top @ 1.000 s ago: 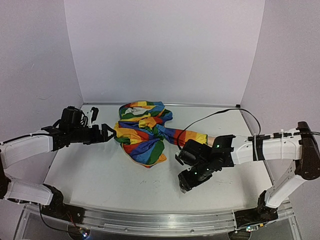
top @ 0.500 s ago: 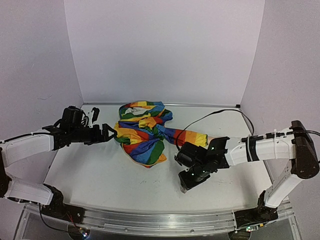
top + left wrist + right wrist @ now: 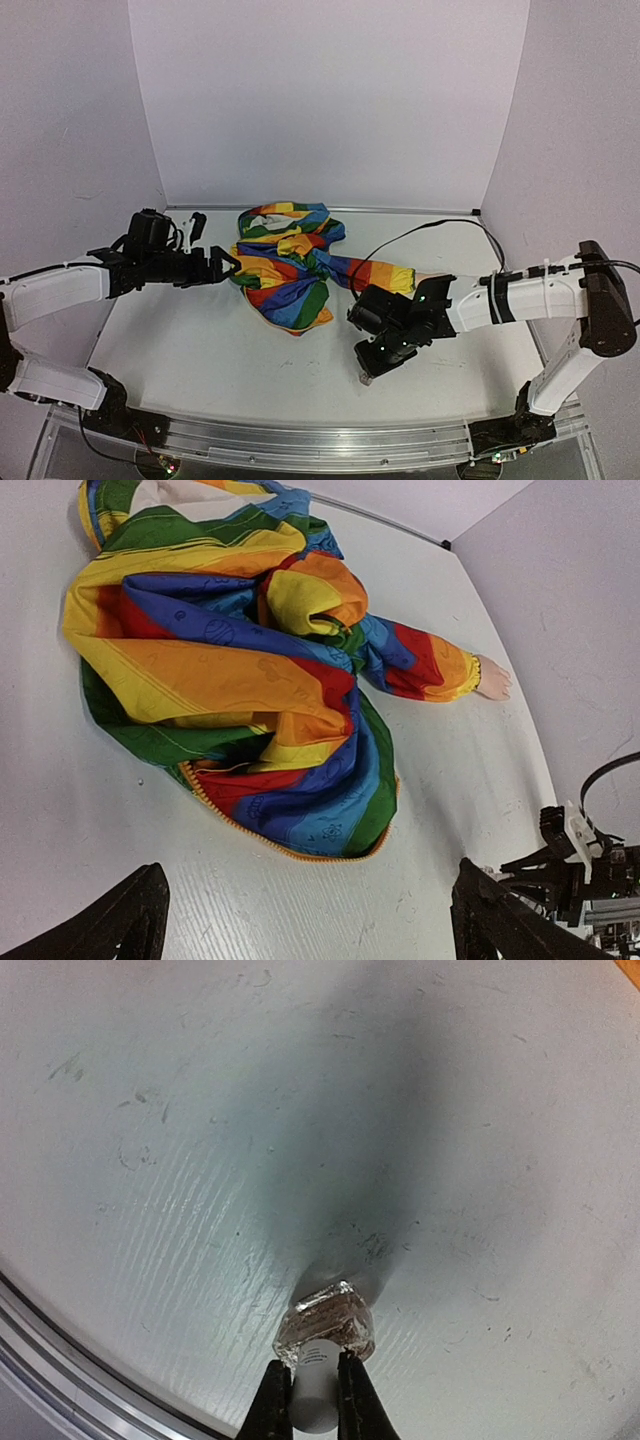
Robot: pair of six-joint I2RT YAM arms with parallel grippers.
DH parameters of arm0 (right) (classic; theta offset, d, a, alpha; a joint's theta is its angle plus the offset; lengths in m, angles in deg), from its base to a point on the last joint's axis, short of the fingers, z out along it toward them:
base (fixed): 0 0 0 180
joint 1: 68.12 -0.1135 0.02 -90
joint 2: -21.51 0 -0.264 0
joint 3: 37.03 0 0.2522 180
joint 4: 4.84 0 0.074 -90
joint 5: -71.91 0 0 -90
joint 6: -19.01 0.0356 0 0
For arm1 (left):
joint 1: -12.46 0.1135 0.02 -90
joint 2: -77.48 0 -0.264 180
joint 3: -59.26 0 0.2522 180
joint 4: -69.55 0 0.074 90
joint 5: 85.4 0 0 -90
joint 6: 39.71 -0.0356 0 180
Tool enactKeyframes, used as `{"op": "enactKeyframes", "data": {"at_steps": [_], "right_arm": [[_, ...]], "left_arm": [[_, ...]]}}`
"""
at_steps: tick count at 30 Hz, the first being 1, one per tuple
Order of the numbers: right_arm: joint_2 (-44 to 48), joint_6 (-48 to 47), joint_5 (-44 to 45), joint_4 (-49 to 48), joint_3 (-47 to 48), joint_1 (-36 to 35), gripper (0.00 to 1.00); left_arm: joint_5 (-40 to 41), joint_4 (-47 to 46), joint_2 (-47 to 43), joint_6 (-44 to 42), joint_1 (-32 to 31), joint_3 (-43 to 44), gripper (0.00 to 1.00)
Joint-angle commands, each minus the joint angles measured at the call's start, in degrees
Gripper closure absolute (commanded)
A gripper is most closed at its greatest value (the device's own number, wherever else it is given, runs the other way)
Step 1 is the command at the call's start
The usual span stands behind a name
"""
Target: Paint the nails
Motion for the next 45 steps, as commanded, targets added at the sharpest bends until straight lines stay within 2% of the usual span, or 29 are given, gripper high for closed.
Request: {"op": "enactKeyframes", "data": {"at_steps": [1, 3, 5, 12, 15, 17, 19, 25, 28, 37, 40, 45], "right_arm": [[3.06, 2.00, 4.41, 1.52, 2.96, -0.01, 1.00], [4.30, 2.45, 5.25, 0.73, 4.19, 0.94, 1.00], [5.24, 2.56, 4.70, -0.95, 4.71, 2.49, 1.00], [11.70, 2.69, -5.30, -11.55, 2.75, 10.01, 1.00], [12.58, 2.24, -9.20, -12.26, 4.31, 12.02, 1.00], [13.09, 2.28, -9.87, -12.30, 6.04, 12.15, 1.00], [13.44, 2.37, -10.31, -12.38, 7.21, 12.16, 1.00], [12.88, 2.75, -11.64, -12.88, 7.79, 12.18, 1.00], [12.32, 3.20, -12.28, -13.24, 8.13, 12.18, 1.00], [12.45, 3.62, -13.02, -13.92, 8.09, 12.13, 1.00], [12.23, 3.46, -13.45, -14.09, 8.09, 12.20, 1.00], [12.09, 3.16, -13.65, -14.31, 8.40, 12.19, 1.00]], "left_arm": [[6.43, -1.48, -1.67, -4.59, -5.88, 4.49, 0.01], [12.15, -3.28, -2.27, -10.05, -11.56, 4.68, 0.00], [14.21, -6.84, -2.10, -15.80, -16.13, 3.99, 0.01], [12.03, -20.57, 3.99, -35.78, -29.48, 0.79, 0.01], [13.67, -22.09, 9.21, -41.89, -33.91, 2.97, 0.02], [16.45, -22.23, 13.35, -44.87, -36.18, 5.38, 0.07], [18.62, -23.14, 16.57, -45.99, -37.32, 7.50, 0.12], [23.03, -33.07, 21.97, -46.83, -39.16, 9.78, 0.17], [22.45, -33.38, 24.69, -48.07, -40.04, 11.76, 0.26], [23.37, -33.30, 26.73, -48.67, -40.74, 12.70, 0.38], [23.56, -33.22, 27.34, -48.61, -40.76, 13.37, 0.46], [24.64, -33.22, 28.29, -48.37, -40.83, 14.22, 0.49]]}}
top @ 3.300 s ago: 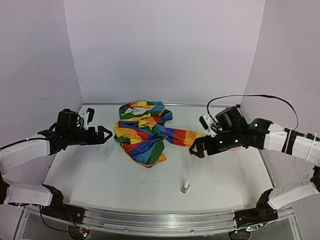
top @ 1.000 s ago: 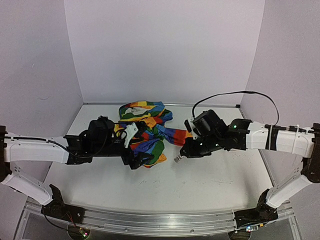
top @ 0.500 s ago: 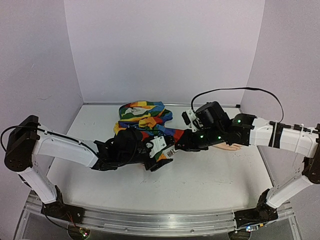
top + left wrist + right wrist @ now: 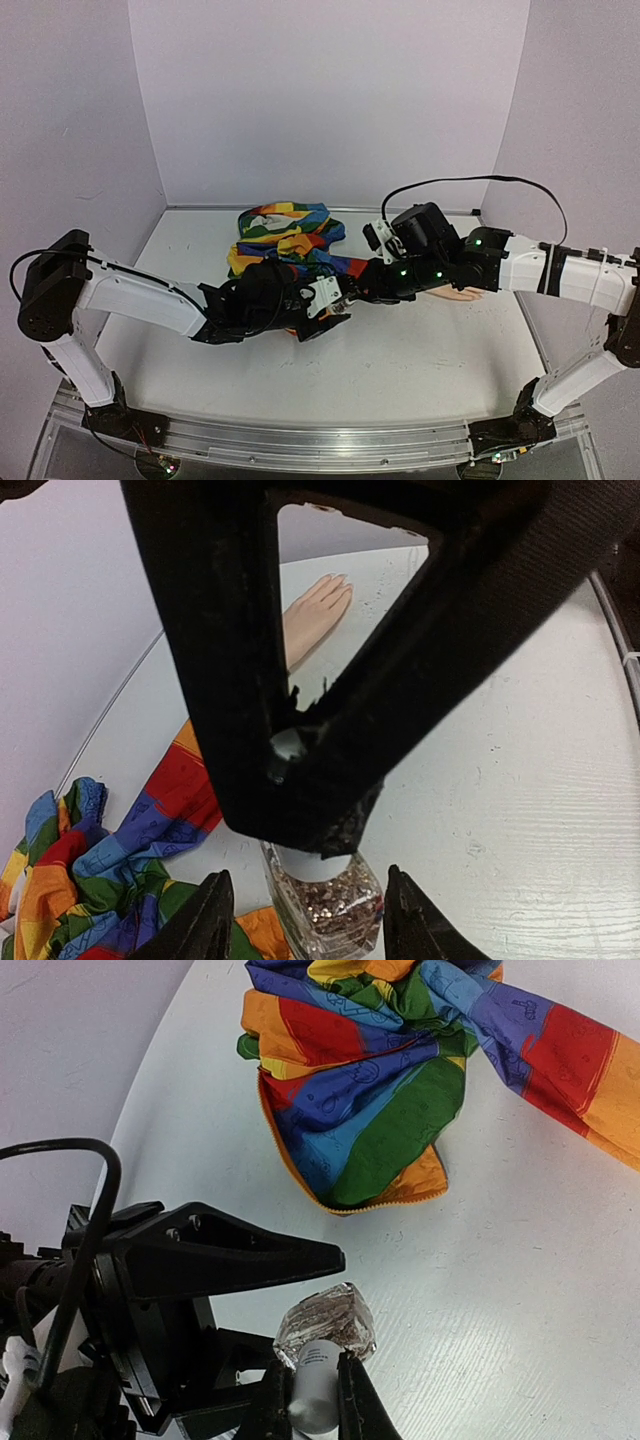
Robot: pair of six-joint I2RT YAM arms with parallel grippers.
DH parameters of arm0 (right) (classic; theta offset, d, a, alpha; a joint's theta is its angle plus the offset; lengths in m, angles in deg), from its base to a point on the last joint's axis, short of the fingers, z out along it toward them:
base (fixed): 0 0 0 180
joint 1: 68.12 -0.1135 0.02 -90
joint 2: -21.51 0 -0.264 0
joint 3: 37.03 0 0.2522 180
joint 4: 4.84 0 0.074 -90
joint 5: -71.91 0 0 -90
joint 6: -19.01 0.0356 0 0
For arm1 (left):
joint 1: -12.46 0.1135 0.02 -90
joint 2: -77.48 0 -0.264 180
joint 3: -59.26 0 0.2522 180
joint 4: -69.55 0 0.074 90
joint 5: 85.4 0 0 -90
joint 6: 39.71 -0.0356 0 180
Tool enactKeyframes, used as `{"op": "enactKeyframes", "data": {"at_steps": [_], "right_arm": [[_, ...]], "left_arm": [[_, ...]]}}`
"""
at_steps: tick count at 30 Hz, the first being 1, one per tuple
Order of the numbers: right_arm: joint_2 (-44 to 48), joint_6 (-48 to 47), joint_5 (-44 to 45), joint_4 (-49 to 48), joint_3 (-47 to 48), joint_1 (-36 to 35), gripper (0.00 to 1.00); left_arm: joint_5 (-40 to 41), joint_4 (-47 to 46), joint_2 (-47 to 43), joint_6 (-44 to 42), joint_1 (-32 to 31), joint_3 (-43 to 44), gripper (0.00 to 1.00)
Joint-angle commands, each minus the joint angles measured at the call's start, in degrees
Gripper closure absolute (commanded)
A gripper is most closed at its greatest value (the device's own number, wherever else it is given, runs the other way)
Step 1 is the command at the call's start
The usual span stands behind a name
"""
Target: Paint the nails
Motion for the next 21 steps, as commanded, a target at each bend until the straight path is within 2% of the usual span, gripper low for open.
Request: {"op": "enactKeyframes", "data": {"at_steps": [1, 7, 16, 21], "right_arm": [[0.40, -0.20, -1.16, -2.13, 2.69, -0.24, 1.00], [-0.04, -0.39, -1.59, -2.08, 2.59, -0.21, 1.00], [-0.58, -1.67, -1.80, -2.34, 3.43, -0.18, 1.00], [-1.26, -7.44, -3.34, -2.46, 3.94, -0.24, 1.00]], "left_arm": [[1.74, -3.03, 0.48, -0.22, -0.18, 3.39, 0.50], [1.98, -3.03, 1.23, -0.13, -0.20, 3.95, 0.53], [0.43, -2.45, 1.07, 0.19, -0.22, 3.78, 0.79], [-6.41, -0.78, -1.43, 2.63, -0.14, 3.58, 0.91]]}}
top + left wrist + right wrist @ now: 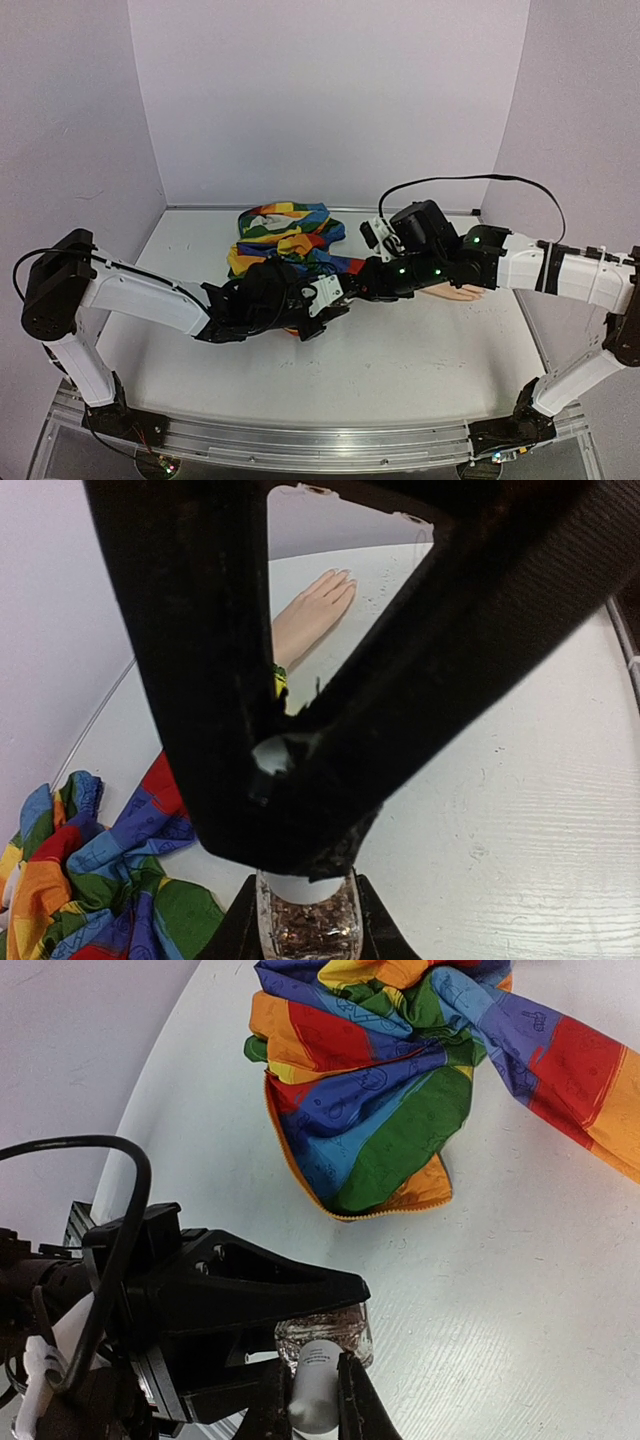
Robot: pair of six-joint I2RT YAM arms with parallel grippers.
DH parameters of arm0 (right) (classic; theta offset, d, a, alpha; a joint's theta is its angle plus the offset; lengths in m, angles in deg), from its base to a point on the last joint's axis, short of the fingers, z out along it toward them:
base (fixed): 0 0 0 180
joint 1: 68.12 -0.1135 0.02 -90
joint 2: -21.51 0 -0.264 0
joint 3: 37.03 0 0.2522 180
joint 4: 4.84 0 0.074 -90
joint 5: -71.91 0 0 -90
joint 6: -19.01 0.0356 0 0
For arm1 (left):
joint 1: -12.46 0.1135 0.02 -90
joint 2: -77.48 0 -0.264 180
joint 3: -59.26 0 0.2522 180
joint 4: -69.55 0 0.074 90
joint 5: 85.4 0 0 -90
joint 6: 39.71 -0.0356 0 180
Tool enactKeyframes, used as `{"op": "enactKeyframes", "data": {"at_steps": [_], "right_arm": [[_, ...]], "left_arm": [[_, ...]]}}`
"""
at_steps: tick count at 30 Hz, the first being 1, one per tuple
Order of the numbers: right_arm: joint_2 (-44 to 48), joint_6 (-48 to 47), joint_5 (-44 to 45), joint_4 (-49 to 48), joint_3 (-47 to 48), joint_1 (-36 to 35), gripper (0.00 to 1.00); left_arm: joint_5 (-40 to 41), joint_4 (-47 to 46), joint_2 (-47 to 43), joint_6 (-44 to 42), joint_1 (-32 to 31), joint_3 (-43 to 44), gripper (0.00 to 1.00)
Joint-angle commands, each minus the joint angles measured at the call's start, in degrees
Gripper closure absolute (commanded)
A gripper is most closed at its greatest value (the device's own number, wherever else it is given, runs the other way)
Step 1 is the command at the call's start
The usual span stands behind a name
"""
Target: Paint the nails
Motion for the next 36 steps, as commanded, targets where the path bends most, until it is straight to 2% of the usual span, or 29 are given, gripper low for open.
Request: {"op": "enactKeyframes", "data": {"at_steps": [1, 3, 4, 7, 9, 10, 12, 16, 19, 21, 22, 24, 28, 31, 36], "right_arm": [[-0.29, -8.80, -3.64, -2.53, 2.82, -0.31, 1.00], [0.36, -16.00, -9.37, -3.25, 2.01, -0.13, 1.00], [0.71, -21.50, -13.38, -3.28, 1.57, 0.13, 1.00], [0.34, -32.59, -27.45, -4.80, 1.41, 1.43, 1.00], [-0.50, -37.77, -33.29, -5.08, 1.59, 2.49, 1.00], [-1.35, -39.69, -34.58, -5.05, 2.03, 2.89, 1.00], [-3.21, -41.52, -36.17, -4.88, 3.51, 3.02, 1.00], [-5.80, -41.75, -35.00, -4.87, 5.69, 3.05, 1.00], [-5.67, -39.72, -30.20, -5.04, 6.12, 3.03, 1.00], [-4.99, -35.99, -22.30, -5.19, 6.19, 3.02, 0.95], [-4.62, -34.07, -18.88, -5.28, 6.08, 3.05, 0.90], [-4.01, -29.70, -11.41, -5.31, 5.94, 3.09, 0.67], [-3.16, -21.42, -4.75, -5.35, 6.84, 3.02, 0.42], [-2.61, -13.86, -2.33, -7.36, 7.29, 3.03, 0.35], [-3.44, -2.38, 1.74, -11.47, 8.50, 3.01, 0.34]], "left_arm": [[-9.25, 0.34, -3.33, 2.35, -0.22, 2.60, 0.94], [-15.85, 3.54, -4.99, 3.77, 0.33, 2.92, 0.99], [-22.70, 4.89, -5.90, 5.49, 1.23, 2.95, 1.00], [-46.85, 6.45, -6.98, 17.83, 6.94, 4.30, 1.00], [-61.29, 6.43, -5.55, 26.83, 10.55, 7.61, 1.00], [-65.00, 6.42, -5.28, 29.89, 11.08, 8.66, 1.00], [-66.86, 6.42, -6.43, 31.68, 11.20, 8.37, 1.00], [-60.13, 6.56, -9.54, 30.21, 11.20, 5.58, 1.00], [-48.46, 6.96, -11.64, 28.37, 11.20, 3.24, 1.00], [-37.96, 7.48, -13.20, 26.70, 11.12, 1.46, 1.00], [-32.69, 7.67, -13.96, 26.05, 11.12, 0.59, 1.00], [-23.32, 8.26, -15.01, 24.56, 10.99, -0.41, 1.00], [-8.90, 9.02, -15.56, 20.12, 9.12, -0.24, 1.00], [0.79, 9.60, -14.18, 19.04, 7.53, 1.43, 1.00], [7.11, 11.07, -10.34, 19.10, 6.11, 5.21, 1.00]]}}
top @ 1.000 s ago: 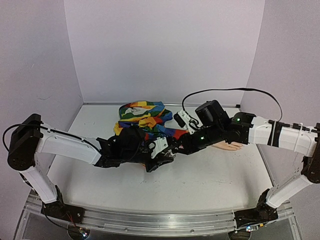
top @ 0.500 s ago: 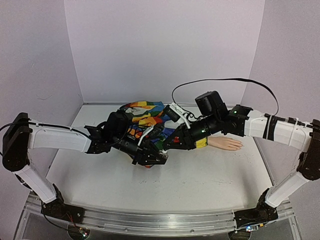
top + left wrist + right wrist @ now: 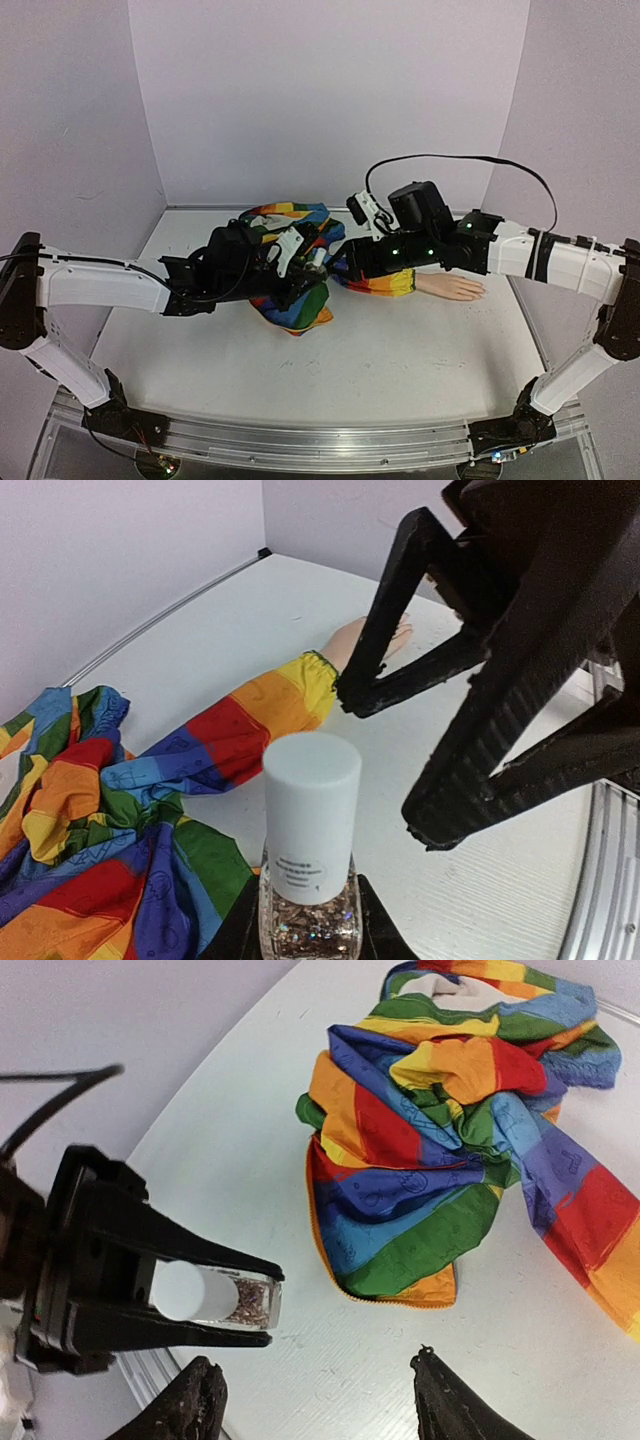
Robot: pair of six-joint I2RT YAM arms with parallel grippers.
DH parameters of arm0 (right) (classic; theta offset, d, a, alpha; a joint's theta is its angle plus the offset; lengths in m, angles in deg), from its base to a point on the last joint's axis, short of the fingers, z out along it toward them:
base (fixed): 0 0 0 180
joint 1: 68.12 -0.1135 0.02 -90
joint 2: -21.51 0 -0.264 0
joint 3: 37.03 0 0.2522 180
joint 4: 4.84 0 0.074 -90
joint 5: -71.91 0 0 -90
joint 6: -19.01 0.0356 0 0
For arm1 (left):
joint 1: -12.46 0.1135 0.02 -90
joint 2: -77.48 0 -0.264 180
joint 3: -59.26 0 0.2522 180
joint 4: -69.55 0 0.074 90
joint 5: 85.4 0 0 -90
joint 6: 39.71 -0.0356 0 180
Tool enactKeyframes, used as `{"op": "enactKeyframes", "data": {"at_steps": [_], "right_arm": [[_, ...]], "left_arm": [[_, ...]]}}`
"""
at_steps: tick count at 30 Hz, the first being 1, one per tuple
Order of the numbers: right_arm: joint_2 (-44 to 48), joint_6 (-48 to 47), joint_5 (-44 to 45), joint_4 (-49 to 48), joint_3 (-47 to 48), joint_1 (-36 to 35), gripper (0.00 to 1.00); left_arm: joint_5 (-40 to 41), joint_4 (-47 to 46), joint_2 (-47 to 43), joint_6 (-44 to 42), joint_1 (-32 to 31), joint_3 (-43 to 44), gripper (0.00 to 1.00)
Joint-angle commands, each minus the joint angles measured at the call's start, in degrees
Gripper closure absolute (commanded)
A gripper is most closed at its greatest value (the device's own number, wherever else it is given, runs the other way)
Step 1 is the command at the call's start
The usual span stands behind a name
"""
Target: Paint the nails
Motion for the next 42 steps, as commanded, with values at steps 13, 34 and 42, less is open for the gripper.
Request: {"op": "enactKeyframes", "data": {"at_steps": [13, 34, 42], "right_arm": [[-8.08, 18.96, 11.78, -8.00, 9.84, -1.89, 0.60], [-0.46, -9.44, -56.36, -36.98, -5.21, 6.00, 1.00], [2.16, -8.00, -41.35, -36.70, -7.23, 6.79, 1.00]], "left_arm": [[16.49, 1.45, 6.76, 1.02, -3.29, 10.99, 1.00], [-69.22, 2.81, 2.96, 9.23, 4.08, 14.91, 1.00], [-40.24, 2.80, 1.86, 7.83, 4.04, 11.40, 1.00]]}}
